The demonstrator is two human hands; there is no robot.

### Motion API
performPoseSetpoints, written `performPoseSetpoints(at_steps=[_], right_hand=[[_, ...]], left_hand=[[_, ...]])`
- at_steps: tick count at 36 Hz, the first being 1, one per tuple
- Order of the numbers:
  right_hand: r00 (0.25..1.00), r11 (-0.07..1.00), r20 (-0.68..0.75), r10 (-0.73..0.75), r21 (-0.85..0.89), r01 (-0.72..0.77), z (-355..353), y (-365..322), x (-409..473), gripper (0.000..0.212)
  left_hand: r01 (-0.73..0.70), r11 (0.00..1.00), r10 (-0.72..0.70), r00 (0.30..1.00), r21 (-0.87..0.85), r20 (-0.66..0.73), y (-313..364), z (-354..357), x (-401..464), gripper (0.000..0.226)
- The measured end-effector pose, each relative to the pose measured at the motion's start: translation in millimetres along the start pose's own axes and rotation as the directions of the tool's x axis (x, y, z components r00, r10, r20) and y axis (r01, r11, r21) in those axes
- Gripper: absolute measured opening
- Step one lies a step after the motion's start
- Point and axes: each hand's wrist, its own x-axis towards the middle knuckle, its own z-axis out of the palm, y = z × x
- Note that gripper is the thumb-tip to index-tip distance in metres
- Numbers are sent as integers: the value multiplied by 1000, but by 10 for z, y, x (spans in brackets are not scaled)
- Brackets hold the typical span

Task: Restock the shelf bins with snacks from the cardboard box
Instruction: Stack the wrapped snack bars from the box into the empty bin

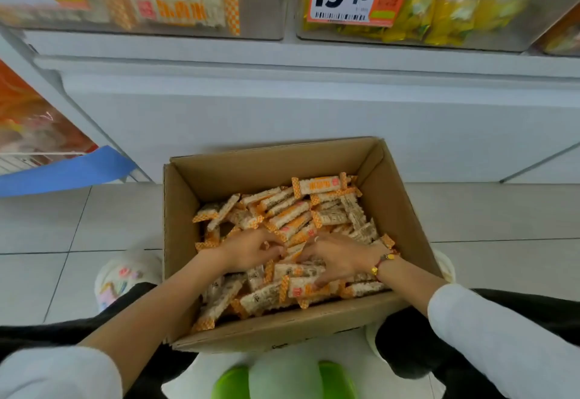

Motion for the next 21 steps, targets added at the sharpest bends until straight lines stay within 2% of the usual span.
performPoseSetpoints(at_steps=[2, 3, 6, 9, 13, 16, 18, 21], right_hand=[[998, 998, -29, 51, 33, -50, 38, 8, 10, 59], [998, 998, -43, 55, 37, -53, 27, -14, -27, 57], [997, 998, -61, 42, 39, -40, 51, -12, -61, 52], [994, 989, -73, 84, 125, -74, 97, -34, -99, 47], [988, 987, -135, 80, 149, -59, 175, -30, -138, 43], [981, 986, -177, 76, 160, -48, 186, -31, -163, 42], [980, 985, -183, 78, 163, -48, 178, -32, -159, 48], [986, 981, -138, 98, 177, -73, 137, -46, -147, 73]], left_hand=[[18, 993, 0, 989, -119, 151, 111, 68, -8, 47], [14, 992, 9, 982, -125, 186, 147, 105, -15, 52], [-10, 999, 5, 988, 33, 155, 172, 181, -32, 68], [11, 990, -28, 992, 143, 121, 184, 173, -59, 74], [13, 979, -46, 986, 202, 162, 190, 152, -83, 80], [38, 986, -63, 987, 165, 150, 156, 129, -66, 85], [31, 988, -53, 988, 155, 144, 166, 83, -75, 80], [-42, 968, 21, 996, 247, 87, 235, -52, -124, 69]])
